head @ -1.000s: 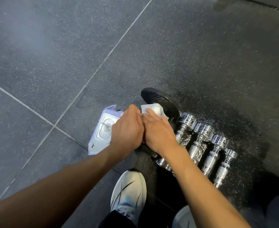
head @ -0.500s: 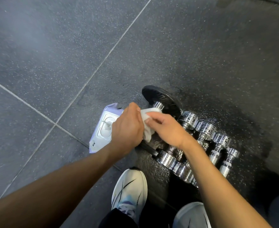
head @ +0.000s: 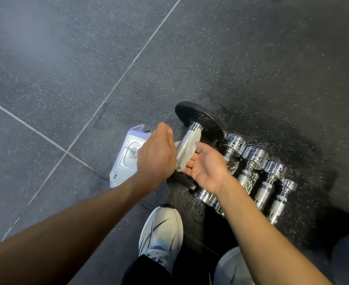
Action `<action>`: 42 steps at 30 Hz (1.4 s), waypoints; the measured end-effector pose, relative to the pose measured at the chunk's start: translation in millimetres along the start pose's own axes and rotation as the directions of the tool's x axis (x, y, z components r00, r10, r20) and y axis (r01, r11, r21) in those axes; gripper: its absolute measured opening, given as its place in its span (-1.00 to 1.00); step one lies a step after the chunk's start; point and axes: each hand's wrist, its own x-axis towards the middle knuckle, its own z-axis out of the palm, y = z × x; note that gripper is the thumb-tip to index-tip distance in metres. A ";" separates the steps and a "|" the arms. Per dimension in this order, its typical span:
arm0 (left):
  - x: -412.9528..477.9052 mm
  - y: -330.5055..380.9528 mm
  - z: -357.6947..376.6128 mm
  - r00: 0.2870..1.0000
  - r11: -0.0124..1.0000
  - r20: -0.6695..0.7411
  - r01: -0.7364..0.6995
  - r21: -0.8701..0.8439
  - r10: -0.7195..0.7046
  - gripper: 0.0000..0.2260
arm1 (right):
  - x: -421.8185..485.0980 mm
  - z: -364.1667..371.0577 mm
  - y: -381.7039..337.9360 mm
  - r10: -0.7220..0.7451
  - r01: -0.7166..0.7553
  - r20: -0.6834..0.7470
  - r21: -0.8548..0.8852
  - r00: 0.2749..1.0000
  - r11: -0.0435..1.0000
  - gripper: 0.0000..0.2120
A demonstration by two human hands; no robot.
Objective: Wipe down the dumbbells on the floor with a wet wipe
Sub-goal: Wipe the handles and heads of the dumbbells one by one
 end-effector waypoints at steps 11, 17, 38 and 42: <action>1.7 -0.4 0.7 1.000 1.000 0.001 0.007 0.008 -0.007 -0.82 | 15.0 14.6 0.0 0.103 -0.103 -0.029 -0.029 0.994 0.994 -0.45; -0.1 0.5 -1.2 1.000 1.000 -0.004 0.000 -0.007 0.000 -0.81 | -0.5 9.9 -11.6 0.113 -0.122 -0.047 -0.360 0.992 0.925 -0.79; 1.3 -1.1 -0.1 1.000 1.000 0.002 -0.024 0.014 0.024 -0.83 | 14.8 26.7 -18.2 0.042 -0.041 0.053 -0.012 0.998 0.999 -0.68; -0.4 1.2 -1.9 0.999 0.999 -0.003 -0.034 0.004 0.034 -0.83 | 23.5 20.9 -22.0 -0.099 0.097 0.033 0.075 0.995 0.992 -0.55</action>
